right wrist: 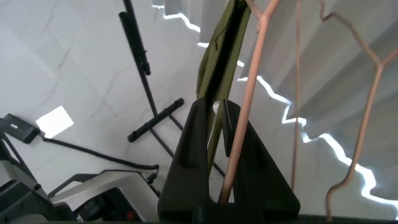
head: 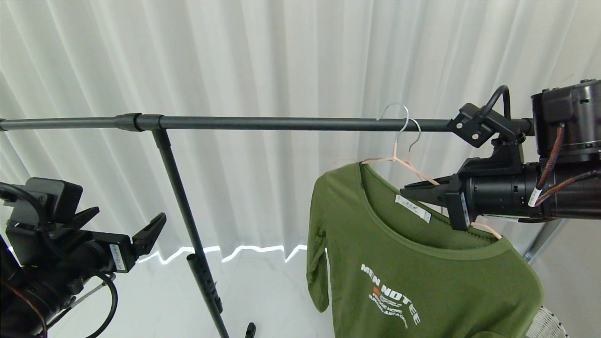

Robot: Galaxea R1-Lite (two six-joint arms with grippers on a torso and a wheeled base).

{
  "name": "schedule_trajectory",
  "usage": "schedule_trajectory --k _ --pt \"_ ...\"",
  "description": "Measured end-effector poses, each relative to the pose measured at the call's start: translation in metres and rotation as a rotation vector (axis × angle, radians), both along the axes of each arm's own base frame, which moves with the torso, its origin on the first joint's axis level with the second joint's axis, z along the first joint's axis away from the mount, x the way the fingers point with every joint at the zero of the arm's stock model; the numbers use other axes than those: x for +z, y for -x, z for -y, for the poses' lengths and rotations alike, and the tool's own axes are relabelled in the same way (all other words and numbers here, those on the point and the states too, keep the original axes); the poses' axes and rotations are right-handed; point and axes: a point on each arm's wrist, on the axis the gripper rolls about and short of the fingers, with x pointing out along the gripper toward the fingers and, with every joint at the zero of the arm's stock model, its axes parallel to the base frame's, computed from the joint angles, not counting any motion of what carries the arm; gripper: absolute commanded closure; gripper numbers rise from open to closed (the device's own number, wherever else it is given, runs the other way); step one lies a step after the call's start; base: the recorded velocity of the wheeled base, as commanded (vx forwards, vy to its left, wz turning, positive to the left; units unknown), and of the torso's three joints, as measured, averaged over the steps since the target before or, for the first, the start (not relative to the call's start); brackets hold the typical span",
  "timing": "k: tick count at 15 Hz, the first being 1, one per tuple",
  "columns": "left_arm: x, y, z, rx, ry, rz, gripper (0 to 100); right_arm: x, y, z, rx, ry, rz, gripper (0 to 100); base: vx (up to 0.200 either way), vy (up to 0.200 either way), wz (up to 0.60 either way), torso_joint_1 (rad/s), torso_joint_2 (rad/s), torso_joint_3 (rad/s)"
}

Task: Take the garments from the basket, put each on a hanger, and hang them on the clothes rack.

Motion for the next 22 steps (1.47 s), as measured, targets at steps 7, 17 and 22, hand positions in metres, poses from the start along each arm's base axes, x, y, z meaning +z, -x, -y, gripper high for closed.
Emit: schedule_trajectory --k 7,17,22 --pt "-0.001 0.001 0.0 -0.002 0.0 -0.004 0 0.003 -0.023 -0.016 0.001 -0.035 0.053 100 0.0 0.0 0.0 0.0 0.0 0.0" --pt "-0.003 0.004 0.001 -0.008 -0.008 -0.01 0 -0.018 -0.05 -0.054 0.043 -0.006 0.001 100 0.0 0.0 0.0 0.0 0.0 0.0" --pt "-0.004 0.005 0.002 -0.017 -0.009 -0.012 0 -0.026 -0.052 -0.06 0.055 0.005 -0.016 100 0.0 0.0 0.0 0.0 0.0 0.0"
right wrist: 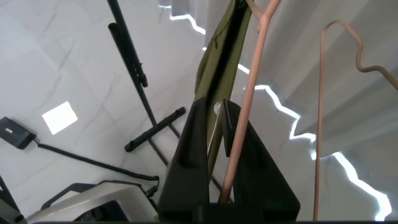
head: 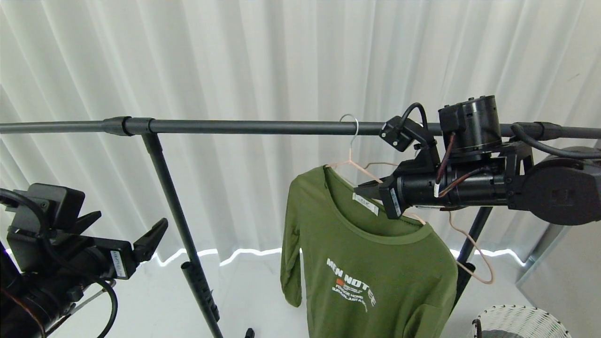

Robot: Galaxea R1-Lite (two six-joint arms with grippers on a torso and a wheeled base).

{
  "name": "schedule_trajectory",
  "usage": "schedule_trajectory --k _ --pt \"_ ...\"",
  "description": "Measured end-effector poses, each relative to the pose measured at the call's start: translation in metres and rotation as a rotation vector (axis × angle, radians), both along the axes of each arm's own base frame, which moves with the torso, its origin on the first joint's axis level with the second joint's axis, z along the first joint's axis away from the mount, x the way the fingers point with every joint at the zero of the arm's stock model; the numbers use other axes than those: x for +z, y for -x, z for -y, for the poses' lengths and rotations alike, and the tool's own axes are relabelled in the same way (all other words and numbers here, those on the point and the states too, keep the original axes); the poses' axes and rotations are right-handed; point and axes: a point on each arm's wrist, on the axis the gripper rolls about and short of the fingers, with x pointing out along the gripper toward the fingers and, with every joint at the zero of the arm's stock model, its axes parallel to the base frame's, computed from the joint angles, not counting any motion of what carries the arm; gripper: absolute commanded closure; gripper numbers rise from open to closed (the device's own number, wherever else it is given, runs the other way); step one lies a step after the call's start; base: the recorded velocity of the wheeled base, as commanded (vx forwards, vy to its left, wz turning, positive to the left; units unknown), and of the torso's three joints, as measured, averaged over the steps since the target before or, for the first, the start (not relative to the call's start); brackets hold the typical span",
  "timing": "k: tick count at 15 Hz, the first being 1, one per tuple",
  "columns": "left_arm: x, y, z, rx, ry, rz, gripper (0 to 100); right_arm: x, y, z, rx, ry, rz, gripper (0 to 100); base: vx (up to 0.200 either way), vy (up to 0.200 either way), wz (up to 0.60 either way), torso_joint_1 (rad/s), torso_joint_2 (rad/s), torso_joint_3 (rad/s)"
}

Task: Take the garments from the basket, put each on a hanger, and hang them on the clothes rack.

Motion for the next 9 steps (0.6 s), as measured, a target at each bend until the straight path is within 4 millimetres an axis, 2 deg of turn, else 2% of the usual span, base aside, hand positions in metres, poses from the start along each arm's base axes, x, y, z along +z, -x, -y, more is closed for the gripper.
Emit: schedule_trajectory --k 3,4,9 --pt "0.0001 0.0003 0.0002 -0.001 0.001 0.001 0 -0.0017 0.0004 0.0002 0.001 0.01 -0.005 100 0.0 0.0 0.0 0.0 0.0 0.0" --pt "-0.0001 0.0005 0.0002 -0.002 0.0 0.0 0 -0.002 0.001 0.0004 0.002 0.014 -0.01 0 0.0 0.0 0.0 0.0 0.0 0.0" --pt "-0.0003 0.0006 -0.0001 0.0 0.0 -0.001 0 -0.0023 0.0045 0.0028 -0.001 0.012 -0.016 0 0.0 0.0 0.0 0.0 0.0 0.0"
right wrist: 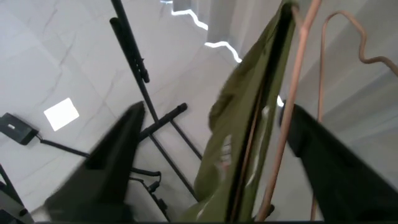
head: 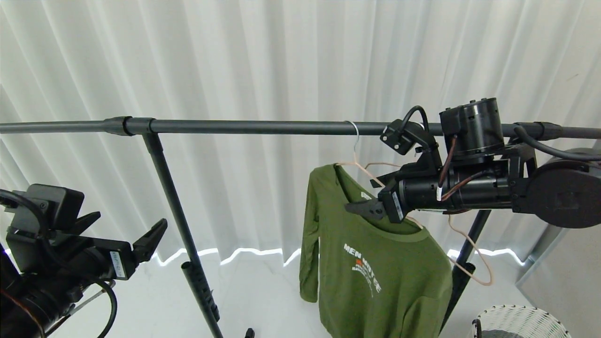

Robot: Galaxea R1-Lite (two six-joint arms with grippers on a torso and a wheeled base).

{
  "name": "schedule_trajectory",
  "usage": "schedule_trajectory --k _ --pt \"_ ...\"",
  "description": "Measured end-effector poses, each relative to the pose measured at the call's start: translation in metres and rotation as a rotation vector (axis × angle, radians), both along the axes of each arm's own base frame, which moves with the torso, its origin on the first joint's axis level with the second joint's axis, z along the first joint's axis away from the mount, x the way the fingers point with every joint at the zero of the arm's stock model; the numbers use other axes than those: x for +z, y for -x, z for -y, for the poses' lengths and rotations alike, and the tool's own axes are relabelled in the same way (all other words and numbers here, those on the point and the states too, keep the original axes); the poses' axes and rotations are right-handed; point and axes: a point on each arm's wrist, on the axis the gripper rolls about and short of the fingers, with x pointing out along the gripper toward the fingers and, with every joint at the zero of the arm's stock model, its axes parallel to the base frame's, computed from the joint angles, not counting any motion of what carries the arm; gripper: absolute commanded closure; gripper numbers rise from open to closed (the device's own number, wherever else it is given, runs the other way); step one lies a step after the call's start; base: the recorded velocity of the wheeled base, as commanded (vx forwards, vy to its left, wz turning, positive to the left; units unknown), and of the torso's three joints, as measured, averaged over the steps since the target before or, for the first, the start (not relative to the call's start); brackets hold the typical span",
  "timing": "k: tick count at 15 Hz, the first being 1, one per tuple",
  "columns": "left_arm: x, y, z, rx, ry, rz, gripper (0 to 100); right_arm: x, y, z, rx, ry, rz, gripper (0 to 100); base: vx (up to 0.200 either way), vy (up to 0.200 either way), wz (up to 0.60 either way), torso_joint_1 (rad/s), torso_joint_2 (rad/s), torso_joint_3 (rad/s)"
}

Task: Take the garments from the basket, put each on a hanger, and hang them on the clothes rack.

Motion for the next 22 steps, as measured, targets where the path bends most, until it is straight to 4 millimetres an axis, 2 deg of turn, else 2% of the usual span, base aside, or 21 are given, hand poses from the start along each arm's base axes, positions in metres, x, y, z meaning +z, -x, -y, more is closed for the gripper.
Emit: schedule_trajectory --k 2,6,11,16,19,22 --pt "-0.002 0.001 0.0 -0.002 -0.011 -0.006 0 -0.001 0.009 0.007 0.0 -0.008 0.01 0 0.0 0.0 0.0 0.0 0.0 0.0" --pt "-0.006 0.003 0.002 -0.018 -0.024 -0.025 0 -0.003 0.043 0.035 -0.01 -0.028 0.023 0 0.0 0.0 0.0 0.0 0.0 0.0" --pt "-0.009 0.006 0.002 -0.017 -0.026 -0.036 0 -0.019 0.088 0.098 -0.176 -0.041 0.053 0 0.0 0.0 0.0 0.0 0.0 0.0" --pt "-0.007 0.012 0.0 -0.015 -0.025 -0.018 0 -0.012 0.133 0.145 -0.388 -0.267 -0.012 0 0.0 0.0 0.0 0.0 0.0 0.0" --pt "-0.01 0.015 0.0 -0.011 -0.024 -0.023 0 -0.021 0.148 0.169 -0.509 -0.271 0.023 0 0.0 0.0 0.0 0.0 0.0 0.0" --pt "-0.011 0.02 -0.004 0.013 -0.026 -0.021 0 -0.038 0.151 0.182 -0.603 -0.237 0.013 0 0.0 0.0 0.0 0.0 0.0 0.0"
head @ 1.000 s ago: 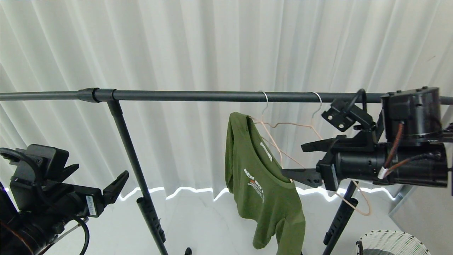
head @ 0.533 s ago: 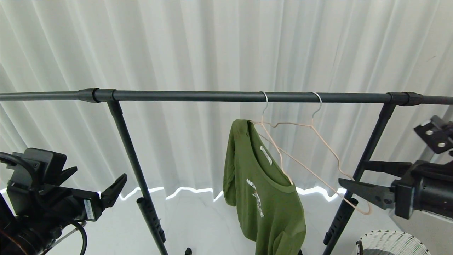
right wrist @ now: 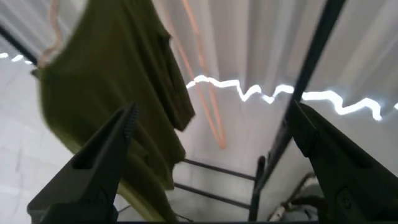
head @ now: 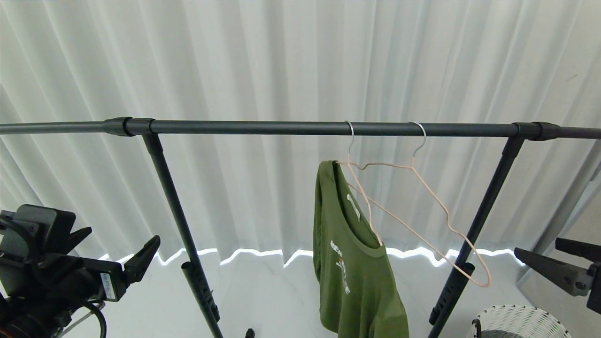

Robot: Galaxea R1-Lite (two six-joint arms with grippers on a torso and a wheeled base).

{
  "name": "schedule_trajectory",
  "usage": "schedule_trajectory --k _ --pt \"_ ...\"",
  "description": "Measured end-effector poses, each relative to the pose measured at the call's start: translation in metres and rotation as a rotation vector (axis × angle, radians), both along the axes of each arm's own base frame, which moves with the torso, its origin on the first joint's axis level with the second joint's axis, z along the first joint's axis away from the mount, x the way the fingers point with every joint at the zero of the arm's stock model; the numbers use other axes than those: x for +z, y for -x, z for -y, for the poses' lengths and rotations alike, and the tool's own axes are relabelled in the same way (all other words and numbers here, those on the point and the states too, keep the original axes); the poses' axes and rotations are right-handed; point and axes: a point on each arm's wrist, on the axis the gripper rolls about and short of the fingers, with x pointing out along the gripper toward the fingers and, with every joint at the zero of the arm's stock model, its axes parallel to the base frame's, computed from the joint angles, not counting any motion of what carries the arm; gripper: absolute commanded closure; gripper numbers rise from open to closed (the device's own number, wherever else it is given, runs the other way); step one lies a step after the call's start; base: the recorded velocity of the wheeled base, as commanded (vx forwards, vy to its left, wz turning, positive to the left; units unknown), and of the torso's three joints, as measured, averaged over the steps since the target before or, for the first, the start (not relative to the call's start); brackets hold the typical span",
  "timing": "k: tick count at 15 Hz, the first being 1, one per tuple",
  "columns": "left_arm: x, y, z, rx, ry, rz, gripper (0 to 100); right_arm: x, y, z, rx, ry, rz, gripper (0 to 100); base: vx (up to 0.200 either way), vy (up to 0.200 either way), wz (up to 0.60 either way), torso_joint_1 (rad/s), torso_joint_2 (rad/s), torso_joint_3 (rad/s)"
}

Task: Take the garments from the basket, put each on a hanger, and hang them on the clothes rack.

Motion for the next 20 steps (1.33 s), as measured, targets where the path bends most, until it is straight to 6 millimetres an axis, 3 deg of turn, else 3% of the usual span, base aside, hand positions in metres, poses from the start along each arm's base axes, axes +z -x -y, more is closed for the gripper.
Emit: schedule_trajectory --k 6,10,17,20 --pt "0.0 0.01 -0.003 0.007 0.006 0.017 0 -0.021 -0.01 0.024 -0.138 0.267 -0.023 0 -0.033 0.0 0.0 0.001 0.0 0.0" --pt "-0.01 0.011 -0.003 0.011 0.005 -0.03 0 -0.027 -0.011 0.028 -0.164 0.274 -0.052 0 -0.2 0.0 0.0 0.005 0.0 0.001" --pt "-0.02 0.015 -0.005 0.018 -0.007 -0.08 0 -0.037 -0.031 0.029 -0.168 0.278 -0.009 0 -0.2 0.0 0.0 0.0 0.0 0.003" --pt "-0.023 0.017 -0.005 0.018 -0.009 -0.095 0 -0.047 -0.031 0.029 -0.157 0.299 -0.032 0 0.0 0.0 0.0 0.0 0.0 0.0"
